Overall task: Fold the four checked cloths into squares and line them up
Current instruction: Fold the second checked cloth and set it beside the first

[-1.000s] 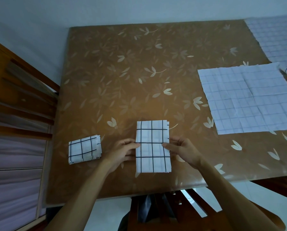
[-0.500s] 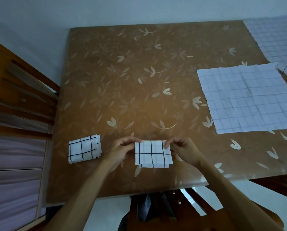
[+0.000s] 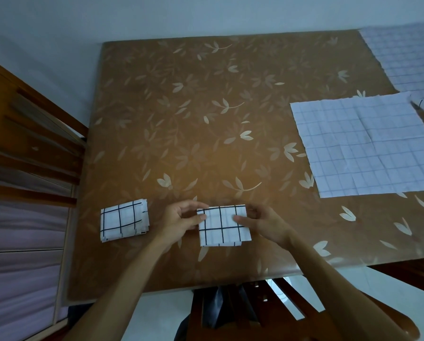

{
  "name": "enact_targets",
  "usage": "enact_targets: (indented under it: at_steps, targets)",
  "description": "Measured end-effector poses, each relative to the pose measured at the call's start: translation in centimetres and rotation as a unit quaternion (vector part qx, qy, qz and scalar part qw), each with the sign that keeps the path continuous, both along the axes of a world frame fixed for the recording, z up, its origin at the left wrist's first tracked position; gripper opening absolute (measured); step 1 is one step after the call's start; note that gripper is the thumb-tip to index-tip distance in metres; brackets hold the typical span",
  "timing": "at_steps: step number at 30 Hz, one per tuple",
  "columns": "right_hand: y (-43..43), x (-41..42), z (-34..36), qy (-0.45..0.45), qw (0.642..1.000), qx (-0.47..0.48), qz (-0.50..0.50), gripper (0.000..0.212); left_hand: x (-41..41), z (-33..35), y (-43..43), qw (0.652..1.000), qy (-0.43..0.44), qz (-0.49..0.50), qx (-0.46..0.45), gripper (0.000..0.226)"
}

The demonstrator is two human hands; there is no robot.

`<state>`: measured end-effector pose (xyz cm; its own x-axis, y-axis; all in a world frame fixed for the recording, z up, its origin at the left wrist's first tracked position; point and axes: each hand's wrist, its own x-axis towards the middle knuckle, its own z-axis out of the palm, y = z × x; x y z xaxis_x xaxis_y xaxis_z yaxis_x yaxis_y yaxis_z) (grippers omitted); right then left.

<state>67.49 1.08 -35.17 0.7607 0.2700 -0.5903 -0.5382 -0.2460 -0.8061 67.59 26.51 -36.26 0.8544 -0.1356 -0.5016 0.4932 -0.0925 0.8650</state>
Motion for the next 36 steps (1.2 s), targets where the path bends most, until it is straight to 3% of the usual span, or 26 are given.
enact_targets:
  at_steps: [5,9,15,18,21,24,26,30,33,36]
  targets:
    - [0.6,0.7,-1.7,-0.015,0.995,-0.099,0.000,0.036,0.6,-0.6,0.0,0.993,-0.055,-0.031,0.101,0.032]
    - [2.1,2.0,-2.2,-0.053,0.986,-0.159,-0.022,0.039,1.4,-1.0,0.0,0.967,-0.125,-0.034,0.221,0.030]
    - [4.3,2.9,-3.2,-0.095,0.967,-0.233,-0.034,0.037,1.9,-2.0,0.0,0.890,-0.248,-0.073,0.375,0.021]
    - [4.7,2.6,-4.0,-0.123,0.952,-0.281,-0.020,0.038,1.3,-2.3,-0.5,0.816,-0.316,-0.137,0.464,0.028]
    - [5.1,1.7,-4.7,-0.253,0.893,-0.371,0.021,0.055,0.7,-3.7,-1.0,0.749,-0.388,-0.206,0.496,0.041]
    - [6.0,1.2,-5.0,-0.398,0.817,-0.404,0.103,0.067,0.3,-5.2,-1.4,0.746,-0.401,-0.233,0.478,0.043]
    - [6.8,1.0,-5.4,-0.445,0.793,-0.382,0.166,0.066,0.2,-5.9,-1.5,0.747,-0.381,-0.250,0.484,0.049]
    - [7.5,0.6,-6.6,-0.450,0.787,-0.368,0.208,0.070,-0.2,-7.0,-0.8,0.724,-0.365,-0.292,0.508,0.050]
    - [7.5,-0.1,-7.2,-0.440,0.788,-0.368,0.226,0.059,-1.0,-6.9,-0.2,0.712,-0.366,-0.298,0.520,0.052]
    - [7.1,-0.6,-7.7,-0.406,0.780,-0.404,0.254,0.058,-1.3,-6.3,0.2,0.724,-0.336,-0.300,0.522,0.058]
